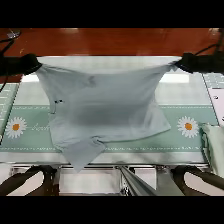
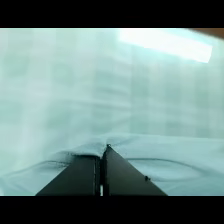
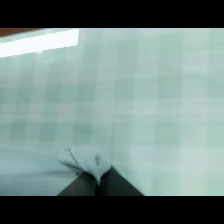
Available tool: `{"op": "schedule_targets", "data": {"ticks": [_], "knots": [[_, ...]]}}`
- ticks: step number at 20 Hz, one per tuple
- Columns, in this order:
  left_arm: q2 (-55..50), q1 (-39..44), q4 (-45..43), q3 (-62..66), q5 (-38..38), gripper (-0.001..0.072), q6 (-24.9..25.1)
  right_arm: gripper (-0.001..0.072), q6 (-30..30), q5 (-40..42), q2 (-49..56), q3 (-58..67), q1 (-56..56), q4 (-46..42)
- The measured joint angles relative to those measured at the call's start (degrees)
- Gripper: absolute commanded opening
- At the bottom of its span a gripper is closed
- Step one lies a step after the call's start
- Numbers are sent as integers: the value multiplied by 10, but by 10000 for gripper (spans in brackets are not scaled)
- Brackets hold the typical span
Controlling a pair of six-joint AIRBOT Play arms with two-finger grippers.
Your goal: Fold the shirts.
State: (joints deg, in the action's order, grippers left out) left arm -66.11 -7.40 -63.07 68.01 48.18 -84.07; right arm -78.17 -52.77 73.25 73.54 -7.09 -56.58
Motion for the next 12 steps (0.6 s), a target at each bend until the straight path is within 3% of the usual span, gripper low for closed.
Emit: {"op": "schedule_targets", "data": {"ticks": [4, 9, 10, 11, 12], "knots": [[-106, 6, 31, 43, -85, 21, -32, 25, -19, 5, 205, 148, 12, 55], [-177, 9, 51, 62, -87, 30, -47, 36, -31, -3, 350, 268, 15, 146], [-186, 10, 52, 63, -76, 235, -49, 292, -33, -3, 364, 278, 15, 158], [-192, 10, 55, 65, -68, 596, -49, 626, -35, -3, 374, 285, 15, 169], [-197, 7, 55, 68, -45, 704, -49, 629, -35, -5, 381, 292, 14, 182]]}}
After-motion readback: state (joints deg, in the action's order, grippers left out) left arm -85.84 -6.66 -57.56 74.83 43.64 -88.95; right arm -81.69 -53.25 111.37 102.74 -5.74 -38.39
